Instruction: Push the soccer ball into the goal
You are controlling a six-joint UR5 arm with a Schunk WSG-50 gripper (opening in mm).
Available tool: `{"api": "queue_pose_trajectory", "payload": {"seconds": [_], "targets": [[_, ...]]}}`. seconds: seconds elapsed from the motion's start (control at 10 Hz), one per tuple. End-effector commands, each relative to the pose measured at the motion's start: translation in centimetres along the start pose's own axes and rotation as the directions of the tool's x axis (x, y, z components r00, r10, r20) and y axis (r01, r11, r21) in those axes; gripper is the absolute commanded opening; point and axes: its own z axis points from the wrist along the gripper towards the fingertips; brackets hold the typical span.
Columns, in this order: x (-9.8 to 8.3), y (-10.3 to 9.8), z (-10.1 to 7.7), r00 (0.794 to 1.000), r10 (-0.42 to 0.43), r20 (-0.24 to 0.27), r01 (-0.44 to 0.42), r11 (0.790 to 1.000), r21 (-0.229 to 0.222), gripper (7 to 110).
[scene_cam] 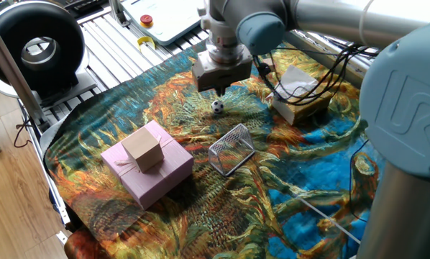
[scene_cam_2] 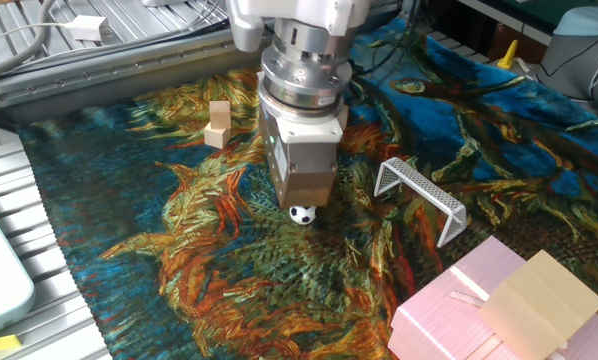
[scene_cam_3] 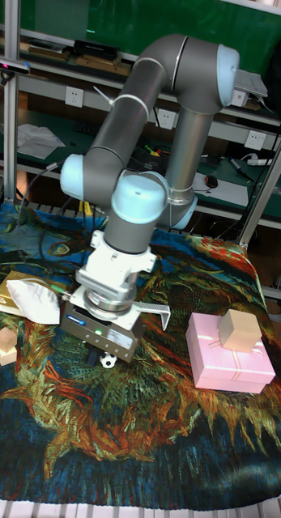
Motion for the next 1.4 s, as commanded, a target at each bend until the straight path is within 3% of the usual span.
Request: {"api": "queue_pose_trajectory", "payload": {"seconds": [0.0, 0.3, 0.5, 0.9, 1.3], "targets": [[-0.4, -2.4, -0.1, 1.0, -0.023, 0.01, 0.023, 1.0, -0.011, 7], [0.9, -1.9, 0.1, 1.0, 0.002, 0.006, -0.002, 1.0, -0.026, 7], [2.3, -1.0, 0.0, 0.999, -0.044, 0.008, 0.044, 0.999, -0.031, 7], [3.4, 1.2, 0.5, 0.994, -0.106, 0.03, 0.108, 0.992, -0.072, 7], [3.9, 3.0, -0.1, 0.997, -0.079, 0.022, 0.081, 0.995, -0.066, 7]]}}
